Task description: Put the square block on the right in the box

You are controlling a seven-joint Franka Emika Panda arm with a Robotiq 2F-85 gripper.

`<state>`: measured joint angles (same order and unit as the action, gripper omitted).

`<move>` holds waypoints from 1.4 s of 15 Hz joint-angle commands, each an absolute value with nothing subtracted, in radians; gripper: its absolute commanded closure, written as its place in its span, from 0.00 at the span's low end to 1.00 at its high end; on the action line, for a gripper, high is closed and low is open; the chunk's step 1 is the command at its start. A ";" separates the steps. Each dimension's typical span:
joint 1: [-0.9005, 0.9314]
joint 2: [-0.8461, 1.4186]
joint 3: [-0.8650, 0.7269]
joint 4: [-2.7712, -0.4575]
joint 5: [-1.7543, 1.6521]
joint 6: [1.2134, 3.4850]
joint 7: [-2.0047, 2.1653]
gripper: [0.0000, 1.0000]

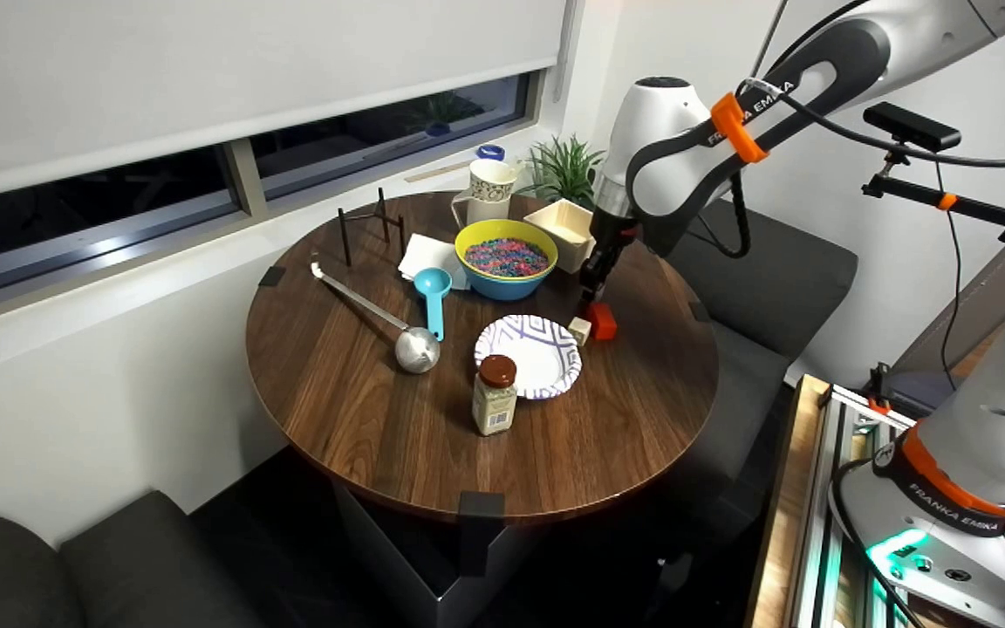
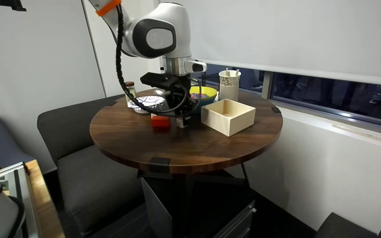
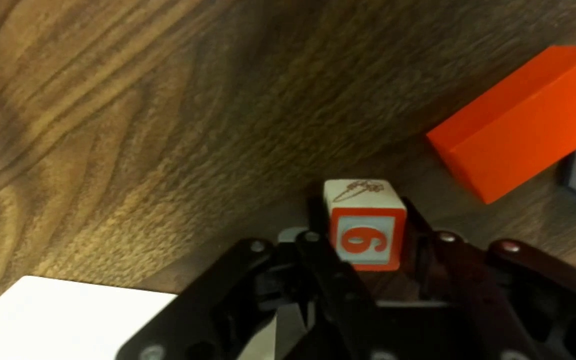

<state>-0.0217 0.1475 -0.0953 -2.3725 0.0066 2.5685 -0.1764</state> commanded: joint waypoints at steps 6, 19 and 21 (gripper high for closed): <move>-0.025 -0.017 -0.065 -2.379 -0.054 2.595 -0.057 0.89; -0.137 0.115 -0.146 -2.254 -0.016 2.813 -0.011 0.90; -0.143 0.160 -0.151 -2.236 -0.019 2.801 -0.007 0.90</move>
<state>-0.1353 0.0807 -0.1479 -2.2776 -0.0302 2.7963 -0.0221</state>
